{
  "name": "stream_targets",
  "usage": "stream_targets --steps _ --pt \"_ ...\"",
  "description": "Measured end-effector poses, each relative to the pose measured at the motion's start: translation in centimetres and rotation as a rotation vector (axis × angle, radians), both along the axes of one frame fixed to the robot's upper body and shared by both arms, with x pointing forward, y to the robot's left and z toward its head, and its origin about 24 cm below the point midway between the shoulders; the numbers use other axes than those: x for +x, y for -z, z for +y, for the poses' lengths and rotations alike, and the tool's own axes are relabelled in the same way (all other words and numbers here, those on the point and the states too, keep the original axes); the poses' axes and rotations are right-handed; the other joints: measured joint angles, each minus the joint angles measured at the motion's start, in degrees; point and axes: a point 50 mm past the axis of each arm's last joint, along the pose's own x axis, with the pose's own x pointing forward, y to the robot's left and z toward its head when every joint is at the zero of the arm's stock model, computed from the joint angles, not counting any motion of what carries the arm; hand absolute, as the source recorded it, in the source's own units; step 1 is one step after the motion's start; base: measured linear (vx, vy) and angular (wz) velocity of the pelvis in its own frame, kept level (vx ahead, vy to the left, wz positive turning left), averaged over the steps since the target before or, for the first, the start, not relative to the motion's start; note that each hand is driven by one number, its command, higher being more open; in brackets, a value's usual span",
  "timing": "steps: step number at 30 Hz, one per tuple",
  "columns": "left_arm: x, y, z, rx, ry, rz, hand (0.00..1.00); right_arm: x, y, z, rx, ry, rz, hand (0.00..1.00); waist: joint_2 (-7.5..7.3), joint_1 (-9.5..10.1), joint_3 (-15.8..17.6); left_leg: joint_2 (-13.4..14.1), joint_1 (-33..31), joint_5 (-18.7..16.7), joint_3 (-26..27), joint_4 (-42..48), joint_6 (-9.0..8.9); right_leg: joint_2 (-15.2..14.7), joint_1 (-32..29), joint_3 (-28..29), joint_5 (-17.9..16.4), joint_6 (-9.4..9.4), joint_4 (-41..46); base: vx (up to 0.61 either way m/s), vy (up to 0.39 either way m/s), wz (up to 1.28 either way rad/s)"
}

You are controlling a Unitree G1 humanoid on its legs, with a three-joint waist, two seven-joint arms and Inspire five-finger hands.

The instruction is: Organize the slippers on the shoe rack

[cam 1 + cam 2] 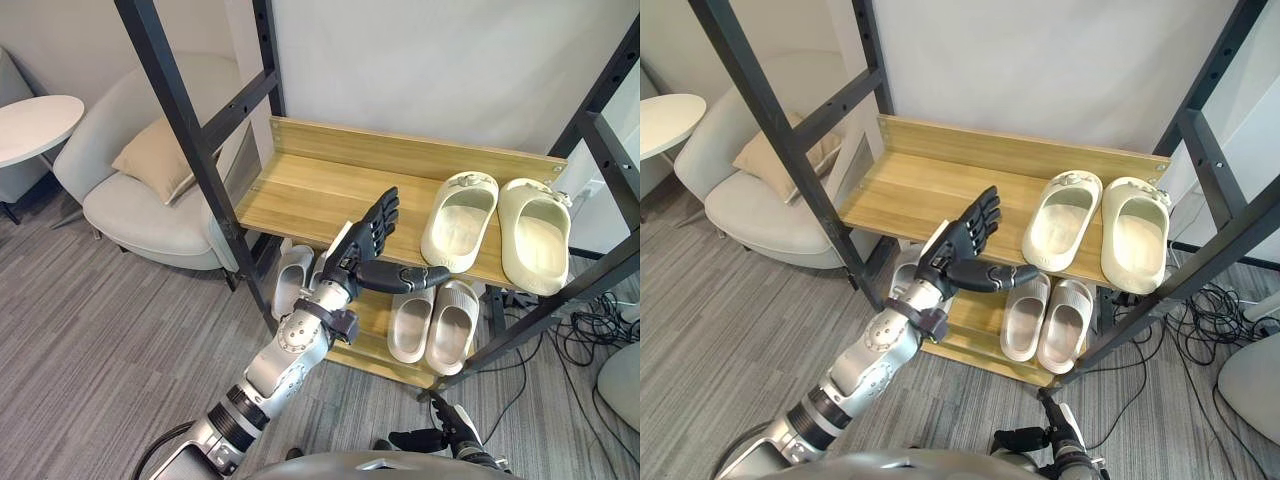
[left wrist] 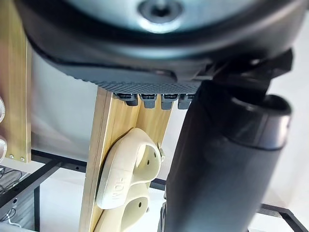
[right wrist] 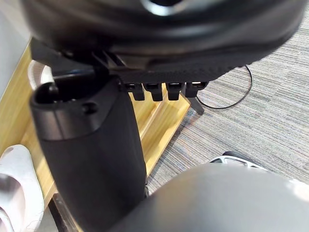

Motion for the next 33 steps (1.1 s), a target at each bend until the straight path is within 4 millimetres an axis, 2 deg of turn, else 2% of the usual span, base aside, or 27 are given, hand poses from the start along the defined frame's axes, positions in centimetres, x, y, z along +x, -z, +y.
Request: stream_targets --steps 21,33 --pt "0.0 -0.4 -3.2 0.042 0.125 -0.036 1.00 0.7 -0.1 0.0 -0.001 -0.003 -0.013 1.00 -0.37 -1.05 1.1 0.0 0.3 -0.1 1.6 -0.1 -0.15 -0.1 -0.4 1.6 0.4 0.24 0.0 0.00 0.006 -0.03" --pt "-0.1 -0.6 -3.4 0.025 0.134 -0.038 1.00 0.8 -0.1 0.1 0.000 -0.003 -0.016 1.00 -0.15 -1.14 1.6 0.0 0.3 -0.3 1.7 -0.1 -0.38 0.0 -0.5 1.7 0.4 0.24 0.0 0.00 0.000 0.00"
